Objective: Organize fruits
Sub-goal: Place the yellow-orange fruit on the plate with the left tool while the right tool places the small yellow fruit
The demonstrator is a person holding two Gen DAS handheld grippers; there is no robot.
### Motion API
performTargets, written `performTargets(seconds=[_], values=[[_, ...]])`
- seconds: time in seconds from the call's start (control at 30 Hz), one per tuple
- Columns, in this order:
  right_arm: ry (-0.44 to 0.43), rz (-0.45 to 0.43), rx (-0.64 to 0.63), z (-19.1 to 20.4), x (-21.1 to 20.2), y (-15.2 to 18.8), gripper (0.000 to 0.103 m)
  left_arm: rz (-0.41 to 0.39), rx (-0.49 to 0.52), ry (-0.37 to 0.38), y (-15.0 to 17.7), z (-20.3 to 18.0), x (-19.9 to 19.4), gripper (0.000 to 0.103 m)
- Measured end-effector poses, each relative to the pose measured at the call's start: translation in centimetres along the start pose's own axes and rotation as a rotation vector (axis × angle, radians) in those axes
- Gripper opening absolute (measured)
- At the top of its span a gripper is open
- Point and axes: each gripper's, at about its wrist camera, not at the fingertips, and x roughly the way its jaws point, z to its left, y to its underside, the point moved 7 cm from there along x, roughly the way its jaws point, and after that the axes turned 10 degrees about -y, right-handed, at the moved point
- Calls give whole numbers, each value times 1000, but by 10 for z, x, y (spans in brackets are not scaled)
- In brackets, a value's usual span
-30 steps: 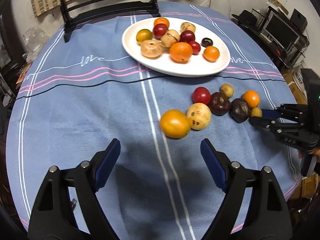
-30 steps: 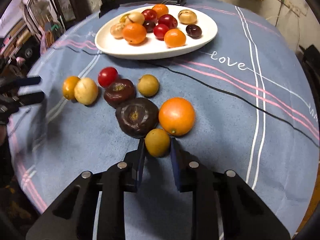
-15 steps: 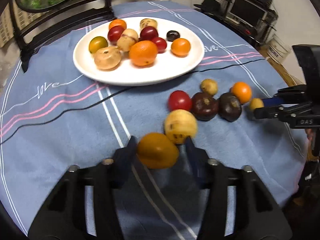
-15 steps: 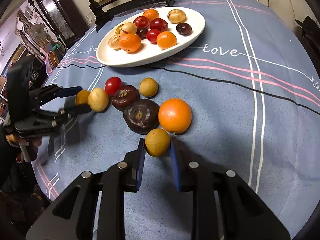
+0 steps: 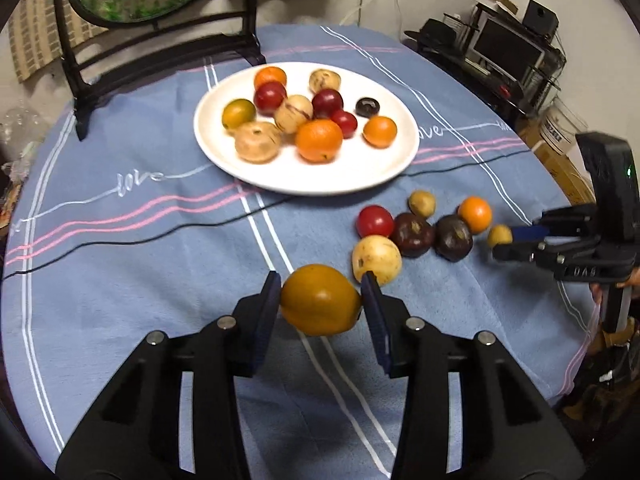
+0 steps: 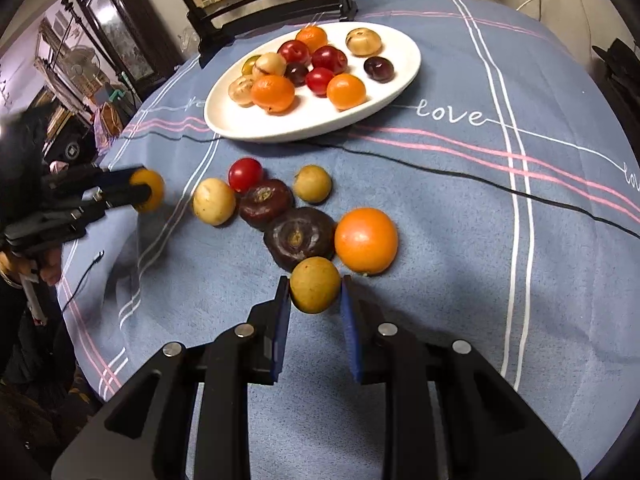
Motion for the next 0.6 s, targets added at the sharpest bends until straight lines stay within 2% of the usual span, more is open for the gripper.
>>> performTargets(seconds=[0.13, 0.27, 0.37, 0.6], values=[[-2, 1, -11, 2, -2, 1, 25, -5, -34, 7, -2, 1, -7, 42], [-4, -25, -30, 5, -12, -13, 25, -31, -61, 26, -18, 0, -14, 42], [0, -59, -65, 8, -23, -37, 25, -60, -66, 36, -39, -2, -18, 42], [-11, -172, -148, 21, -45, -126, 25, -137, -52, 27, -110, -8, -16, 42]])
